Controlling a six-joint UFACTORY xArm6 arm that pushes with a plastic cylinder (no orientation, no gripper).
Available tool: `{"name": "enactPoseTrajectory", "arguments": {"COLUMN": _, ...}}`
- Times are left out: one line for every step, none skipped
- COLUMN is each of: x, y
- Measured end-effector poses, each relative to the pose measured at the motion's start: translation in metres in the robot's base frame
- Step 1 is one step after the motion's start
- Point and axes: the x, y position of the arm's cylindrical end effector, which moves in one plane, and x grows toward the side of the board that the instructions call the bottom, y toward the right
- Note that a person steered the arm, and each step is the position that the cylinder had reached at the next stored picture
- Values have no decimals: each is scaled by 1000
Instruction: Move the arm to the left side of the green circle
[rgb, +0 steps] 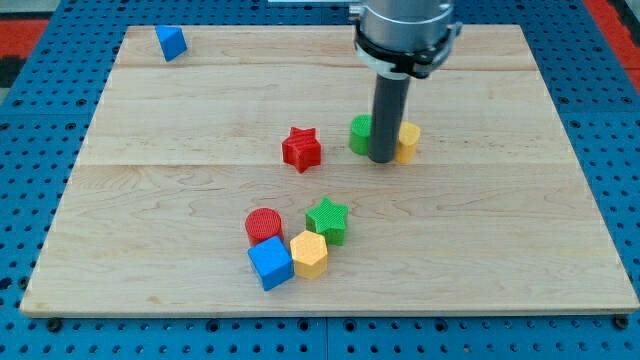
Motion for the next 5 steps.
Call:
{"name": "enactPoseTrajectory", "arguments": {"x": -24, "y": -31}}
{"name": "enactPoseTrajectory", "arguments": {"x": -38, "y": -37}}
{"name": "enactPoseTrajectory", "arguments": {"x": -78, "y": -29}}
{"name": "enactPoseTrajectory", "arguments": {"x": -120, "y": -35}}
{"name": "enactPoseTrajectory", "arguments": {"x": -155, "y": -35}}
